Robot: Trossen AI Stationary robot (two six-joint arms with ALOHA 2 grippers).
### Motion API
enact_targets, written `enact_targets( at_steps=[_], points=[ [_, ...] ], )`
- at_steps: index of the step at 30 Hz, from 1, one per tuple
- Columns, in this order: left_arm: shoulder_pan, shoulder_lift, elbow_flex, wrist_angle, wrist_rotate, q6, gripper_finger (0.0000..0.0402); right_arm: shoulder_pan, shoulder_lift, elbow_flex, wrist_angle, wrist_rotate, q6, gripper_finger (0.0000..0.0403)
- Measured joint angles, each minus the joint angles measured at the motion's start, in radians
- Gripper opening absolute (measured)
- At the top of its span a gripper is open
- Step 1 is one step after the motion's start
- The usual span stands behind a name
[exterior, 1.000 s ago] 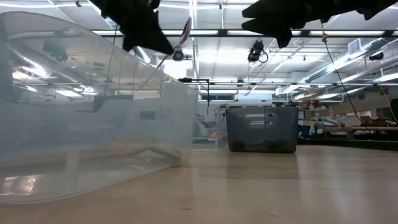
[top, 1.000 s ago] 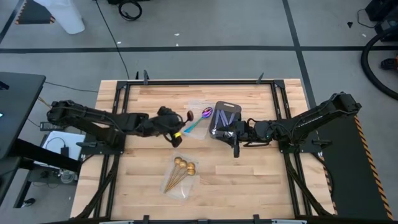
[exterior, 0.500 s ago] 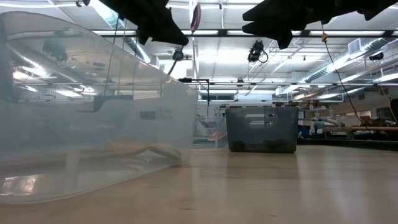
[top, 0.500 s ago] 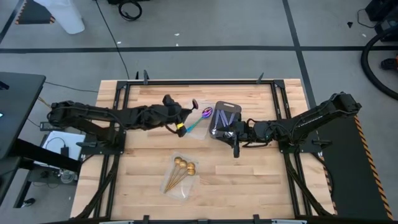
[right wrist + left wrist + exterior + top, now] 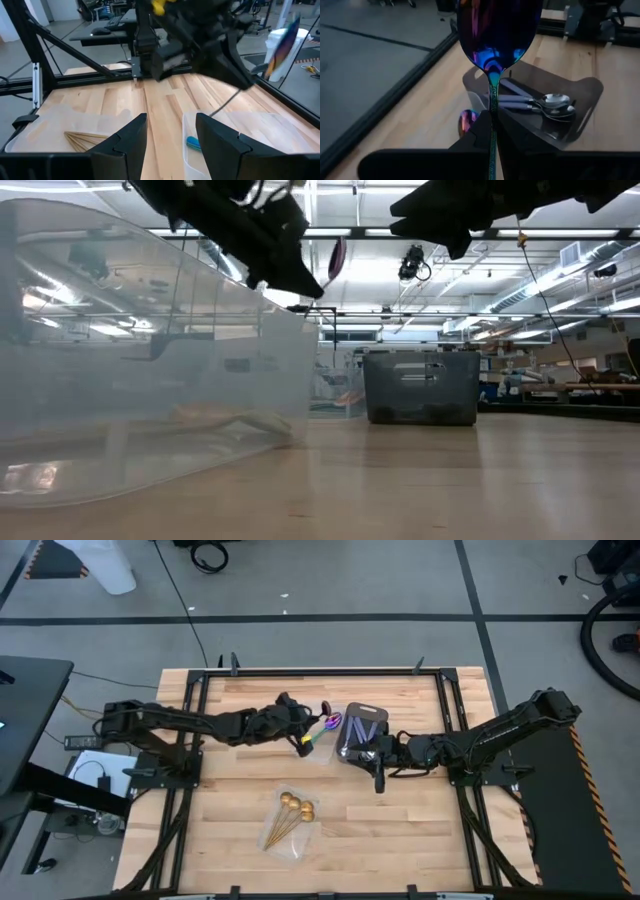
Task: Sort silverware by color (type)
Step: Put the blue spoon into the top transparent bin
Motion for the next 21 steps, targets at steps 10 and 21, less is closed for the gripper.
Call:
enact_targets(
  at_steps=[10,21],
  points=[
    [0.103,0.114,0.0,-0.002,0.177,-0.163,0.002,0.0,0.0,0.0,-0.007,0.0,0.003,0.0179],
    [0.145,0.221,0.001,-0.026,0.306,-0.285,0.002,0.0,0.0,0.0,-0.006,0.0,0.002,0.0179]
  ],
)
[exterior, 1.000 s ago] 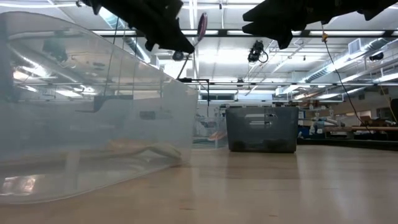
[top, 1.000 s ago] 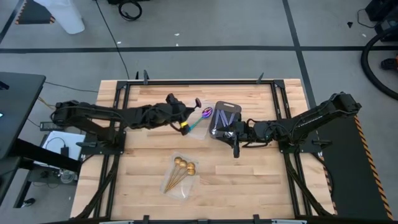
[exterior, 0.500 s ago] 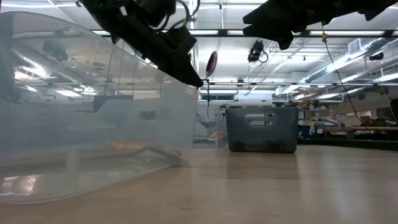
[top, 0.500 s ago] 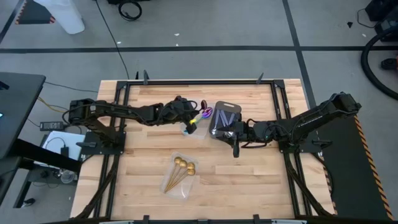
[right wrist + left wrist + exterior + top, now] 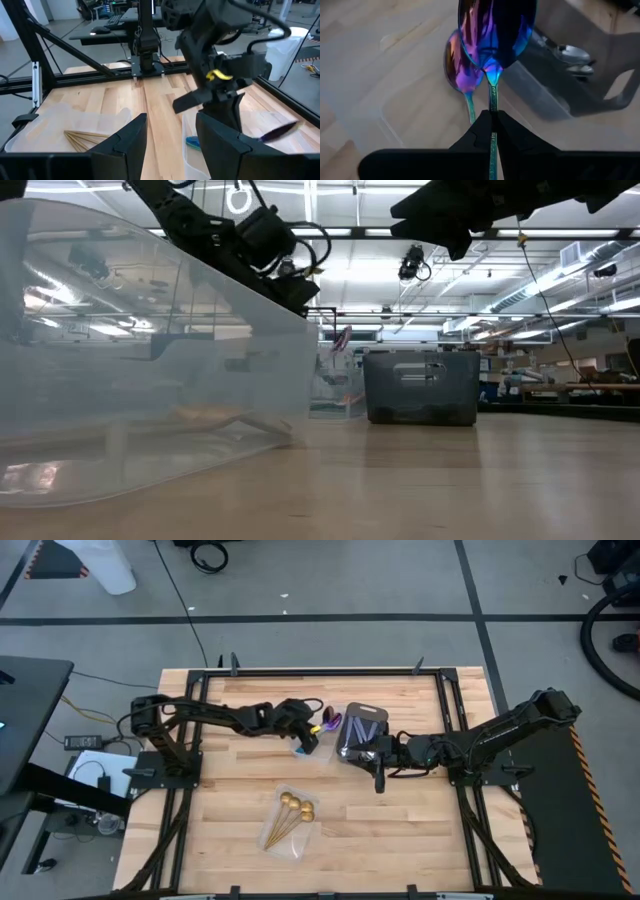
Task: Sort silverware by color (type)
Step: Put the blue spoon into the top transparent bin
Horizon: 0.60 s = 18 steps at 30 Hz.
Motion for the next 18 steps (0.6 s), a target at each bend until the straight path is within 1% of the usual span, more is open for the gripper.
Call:
enact_targets(
  at_steps=[18],
  points=[
    [0.006,0.013,0.0,-0.022,0.013,-0.037,0.002,-0.003,0.0,0.0,0.005,0.0,-0.021,0.0179]
  ],
)
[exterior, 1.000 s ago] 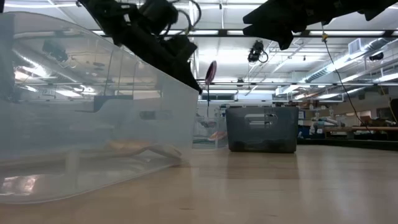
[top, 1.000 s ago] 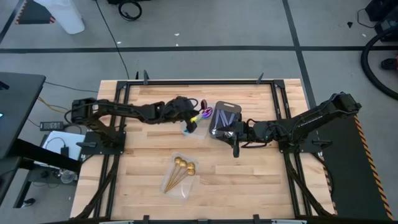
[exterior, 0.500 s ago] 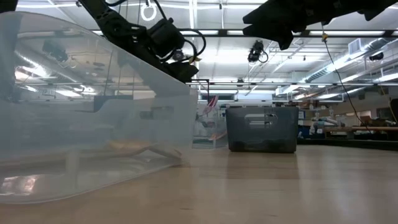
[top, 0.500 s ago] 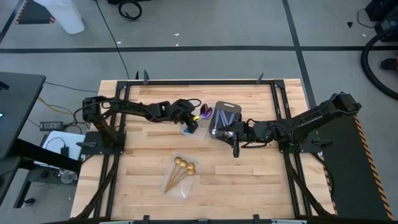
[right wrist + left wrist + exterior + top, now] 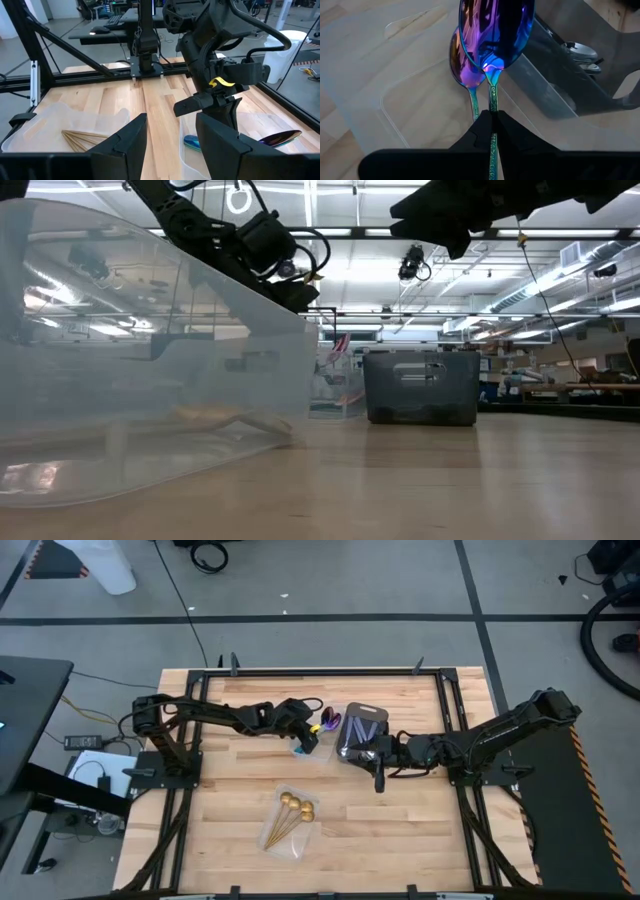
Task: Sort silverware by color (type)
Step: Put the blue spoon into the top transparent bin
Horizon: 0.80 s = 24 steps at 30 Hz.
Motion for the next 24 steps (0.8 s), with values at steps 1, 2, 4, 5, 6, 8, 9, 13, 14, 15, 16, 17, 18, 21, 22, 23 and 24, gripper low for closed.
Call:
enact_targets(
  at_steps=[1,2,4,5,6,8,9,13,14,15,16,17,18,21,22,23,24],
  points=[
    [0.0,0.0,0.0,0.0,0.0,0.0,0.002,0.0,0.0,0.0,0.0,0.0,0.0,0.0179],
    [0.0,0.0,0.0,0.0,0.0,0.0,0.002,0.0,0.0,0.0,0.0,0.0,0.0,0.0179],
    [0.0,0.0,0.0,-0.003,0.0,-0.003,0.002,0.0,0.0,0.0,0.0,0.0,0.0,0.0179],
    [0.0,0.0,0.0,-0.008,0.0,-0.006,0.002,0.0,0.0,0.0,0.0,0.0,0.0,0.0179],
    [0.0,-0.001,0.0,-0.016,0.0,-0.008,0.002,0.0,0.0,0.0,0.0,0.0,0.001,0.0179],
    [-0.004,-0.001,0.0,-0.035,0.001,-0.008,0.002,0.0,0.0,0.0,0.0,0.0,0.003,0.0179],
    [-0.007,-0.001,0.0,-0.046,0.001,-0.008,0.002,0.0,0.0,0.0,0.0,0.0,0.004,0.0179],
    [-0.014,-0.002,0.0,-0.063,0.0,-0.008,0.002,0.0,0.0,0.0,0.0,0.0,0.011,0.0179],
    [-0.014,-0.002,0.0,-0.064,0.0,-0.008,0.002,0.0,0.0,0.0,0.0,0.0,0.011,0.0179],
    [-0.014,-0.002,0.0,-0.063,0.0,-0.008,0.002,0.0,0.0,0.0,-0.001,0.0,0.011,0.0179],
    [-0.014,-0.002,0.0,-0.062,0.001,-0.007,0.002,0.0,0.0,0.0,-0.001,0.0,0.011,0.0179],
    [-0.014,-0.002,0.0,-0.061,0.001,-0.005,0.002,0.0,0.0,0.0,-0.002,0.0,0.011,0.0179],
    [-0.014,-0.002,0.0,-0.059,0.001,-0.002,0.002,0.0,0.0,0.0,-0.002,0.0,0.011,0.0179],
    [-0.014,-0.002,0.0,-0.056,0.001,-0.001,0.0026,0.0,0.0,0.0,-0.005,0.0,0.011,0.0179],
    [-0.014,-0.002,0.0,-0.056,0.001,-0.001,0.0031,0.0,0.0,0.0,-0.005,0.0,0.011,0.0179],
    [-0.014,-0.002,0.0,-0.055,-0.001,-0.002,0.0037,0.0,0.0,0.0,-0.005,0.0,0.011,0.0179],
    [-0.014,-0.002,0.0,-0.055,-0.007,-0.005,0.0045,0.0,0.0,0.0,-0.005,0.0,0.011,0.0179]
  ],
)
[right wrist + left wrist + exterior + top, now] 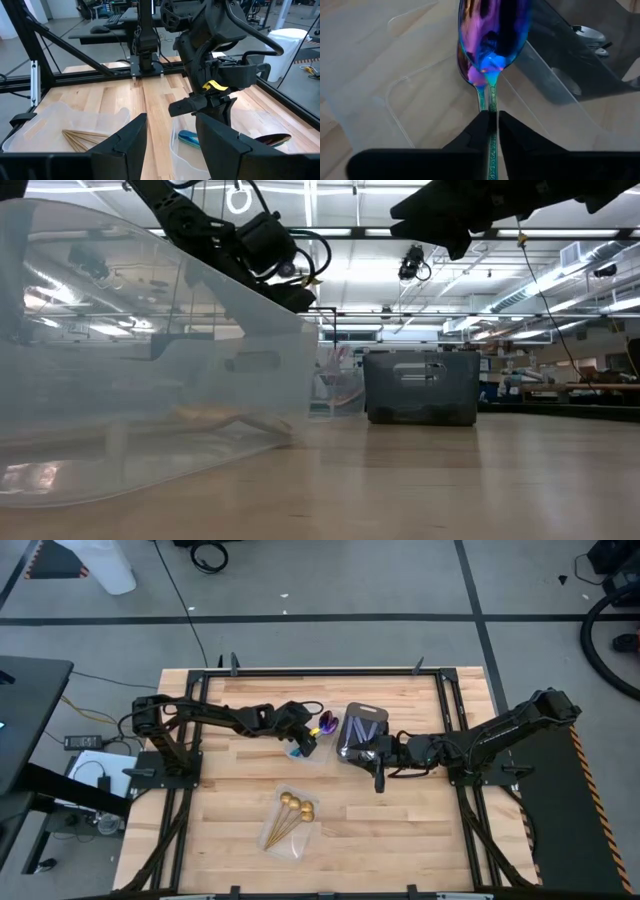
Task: Sort silverware by color (type)
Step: Put the blue spoon into the top transparent bin, then return to home position
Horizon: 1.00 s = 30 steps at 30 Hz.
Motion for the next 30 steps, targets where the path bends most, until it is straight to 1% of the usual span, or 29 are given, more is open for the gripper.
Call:
enact_targets(
  at_steps=[6,10,16,20,22,25,27,30],
  points=[
    [-0.001,-0.027,-0.002,-0.006,-0.005,0.019,0.011,0.0,0.0,0.0,0.0,0.0,0.0,0.0179],
    [-0.008,-0.093,-0.002,-0.03,-0.014,0.076,0.0138,0.002,0.0,0.0,-0.003,0.0,0.0,0.0179],
    [-0.05,-0.3,-0.001,-0.151,-0.056,0.18,0.0143,0.003,0.0,0.0,-0.004,-0.002,0.0,0.0179],
    [-0.078,-0.437,-0.001,-0.224,-0.057,0.193,0.0143,0.003,-0.028,0.0,-0.027,-0.008,0.0,0.0179],
    [-0.095,-0.5,-0.005,-0.275,-0.06,0.203,0.0143,-0.006,-0.065,0.0,-0.061,-0.01,0.003,0.0178],
    [-0.122,-0.598,-0.042,-0.295,-0.062,0.209,0.0144,-0.024,-0.137,0.0,-0.117,-0.05,0.011,0.0173],
    [-0.133,-0.672,-0.087,-0.284,-0.06,0.207,0.0144,-0.034,-0.193,0.0,-0.152,-0.075,0.009,0.0166],
    [-0.139,-0.786,-0.165,-0.271,-0.077,0.189,0.0144,-0.046,-0.274,-0.012,-0.176,-0.083,-0.008,0.0156]
  ],
)
